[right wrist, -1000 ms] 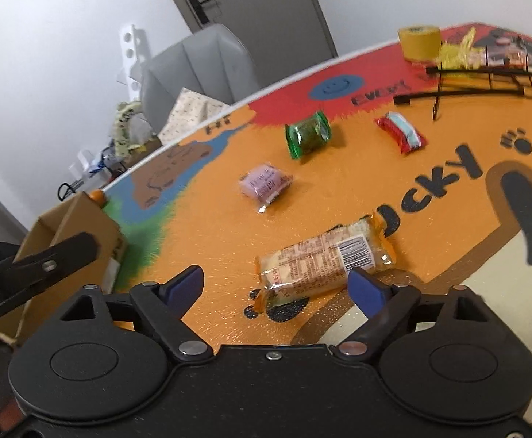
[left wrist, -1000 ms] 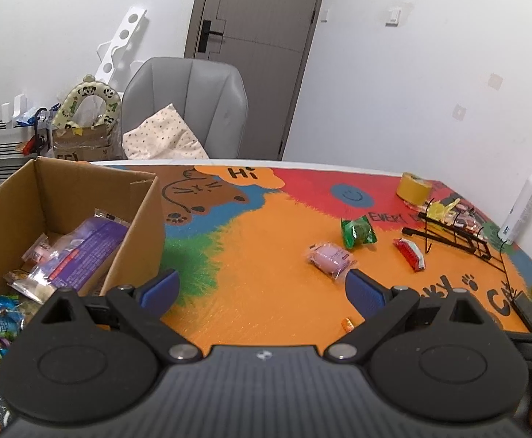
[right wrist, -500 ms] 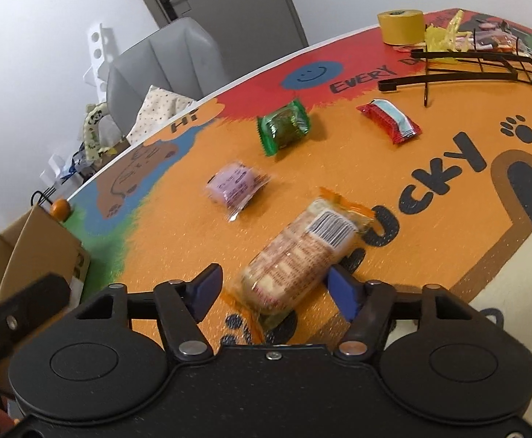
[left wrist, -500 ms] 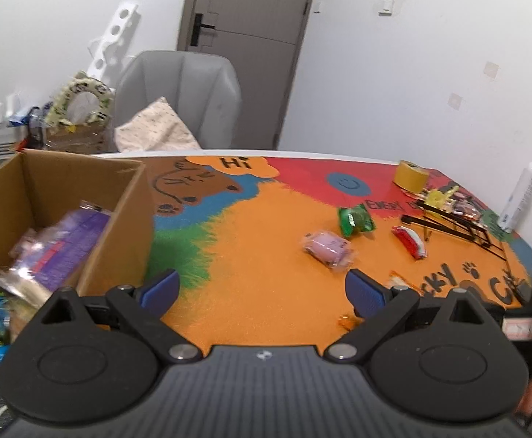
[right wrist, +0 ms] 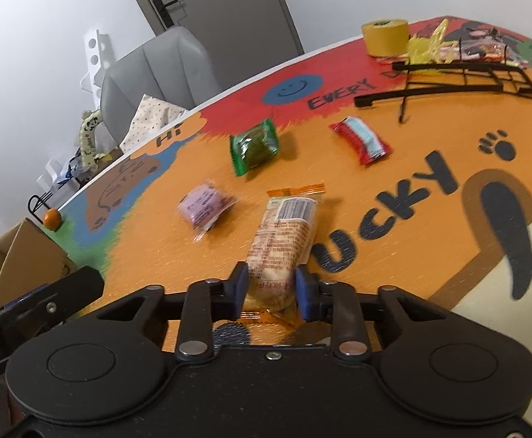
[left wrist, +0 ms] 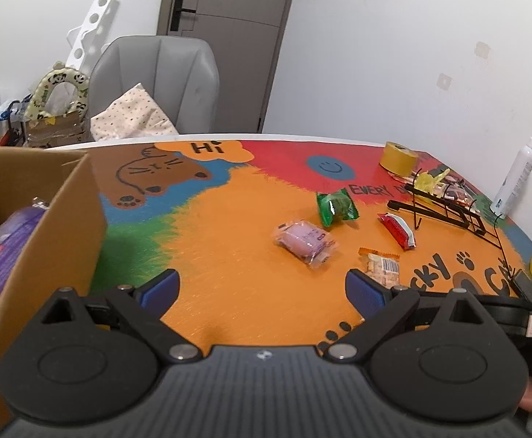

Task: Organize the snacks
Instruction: 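Grasp the long barcoded bread-roll packet with the right gripper, then grasp the pink wrapped snack with the left gripper, then carry both snacks over the cardboard box and open both grippers, then move both tools back over the remaining snacks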

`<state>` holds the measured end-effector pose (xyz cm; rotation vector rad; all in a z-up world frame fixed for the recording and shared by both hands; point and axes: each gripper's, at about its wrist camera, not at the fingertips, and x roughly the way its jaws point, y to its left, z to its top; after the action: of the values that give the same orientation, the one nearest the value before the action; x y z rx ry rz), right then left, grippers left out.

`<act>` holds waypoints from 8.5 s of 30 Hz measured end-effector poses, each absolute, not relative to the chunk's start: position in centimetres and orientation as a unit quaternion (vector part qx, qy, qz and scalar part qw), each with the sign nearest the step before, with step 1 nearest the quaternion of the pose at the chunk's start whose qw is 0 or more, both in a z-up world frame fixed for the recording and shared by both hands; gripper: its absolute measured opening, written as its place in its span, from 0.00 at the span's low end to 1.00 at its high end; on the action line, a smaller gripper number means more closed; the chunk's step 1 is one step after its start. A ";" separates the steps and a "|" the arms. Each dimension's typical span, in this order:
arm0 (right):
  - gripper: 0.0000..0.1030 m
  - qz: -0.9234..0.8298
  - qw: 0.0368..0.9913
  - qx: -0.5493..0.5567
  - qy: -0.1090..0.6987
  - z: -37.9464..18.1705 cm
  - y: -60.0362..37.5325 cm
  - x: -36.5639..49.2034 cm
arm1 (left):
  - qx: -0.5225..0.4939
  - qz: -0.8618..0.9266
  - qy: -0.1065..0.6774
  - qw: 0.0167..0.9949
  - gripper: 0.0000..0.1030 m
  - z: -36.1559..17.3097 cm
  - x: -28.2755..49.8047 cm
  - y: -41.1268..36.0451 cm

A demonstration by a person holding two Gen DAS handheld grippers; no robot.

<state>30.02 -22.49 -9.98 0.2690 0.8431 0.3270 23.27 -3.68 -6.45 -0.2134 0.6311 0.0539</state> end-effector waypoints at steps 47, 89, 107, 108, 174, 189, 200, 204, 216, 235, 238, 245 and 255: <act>0.32 0.151 0.915 0.101 0.361 -11.5 -25.6 34.0 | -0.028 0.022 0.364 0.931 0.92 -11.4 37.0 -8.5; 0.32 0.180 0.922 0.100 0.329 -5.5 -21.3 27.7 | -0.086 0.012 0.301 0.950 0.35 -3.8 25.0 -3.7; 0.32 0.226 0.920 0.083 0.309 -2.3 -16.4 25.3 | -0.112 0.044 0.263 0.957 0.35 -0.3 19.5 1.7; 0.32 0.229 0.920 0.082 0.309 -2.2 -16.1 25.3 | -0.114 0.045 0.262 0.957 0.35 -0.2 19.3 2.1; 0.32 0.348 0.875 0.046 0.335 -0.4 1.0 24.8 | -0.179 0.161 0.251 0.938 0.48 0.2 16.0 20.1; 0.42 0.375 0.854 0.092 0.348 -1.1 2.3 25.1 | -0.187 0.187 0.249 0.932 0.74 0.4 13.4 20.9; 0.48 0.335 0.871 0.105 0.345 -1.4 -3.6 25.1 | -0.174 0.177 0.268 0.931 0.85 -0.6 14.7 17.8; 0.51 0.320 0.876 0.111 0.343 -1.5 -5.8 25.3 | -0.168 0.172 0.267 0.933 0.88 -0.5 14.9 16.3; 0.76 0.281 0.896 0.110 0.325 -1.4 -10.9 25.1 | -0.153 0.151 0.278 0.936 0.92 -0.3 16.4 12.0; 0.99 0.214 0.915 0.122 0.320 -2.1 -18.7 26.1 | -0.138 0.095 0.309 0.936 0.95 -0.9 20.5 4.9; 1.00 0.208 0.916 0.122 0.320 -2.3 -19.8 26.4 | -0.137 0.093 0.311 0.936 0.95 -1.0 20.9 4.1; 1.00 0.190 0.922 0.128 0.312 -2.4 -22.1 26.7 | -0.142 0.069 0.308 0.938 1.00 -1.0 22.0 2.1; 1.00 0.155 0.928 0.134 0.311 -3.1 -25.7 27.6 | -0.123 0.047 0.313 0.941 1.00 -1.2 23.8 -1.2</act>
<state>27.63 -25.71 -3.12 0.2750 0.6371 0.3166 23.82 -1.15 -1.21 -0.2500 0.6378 0.0968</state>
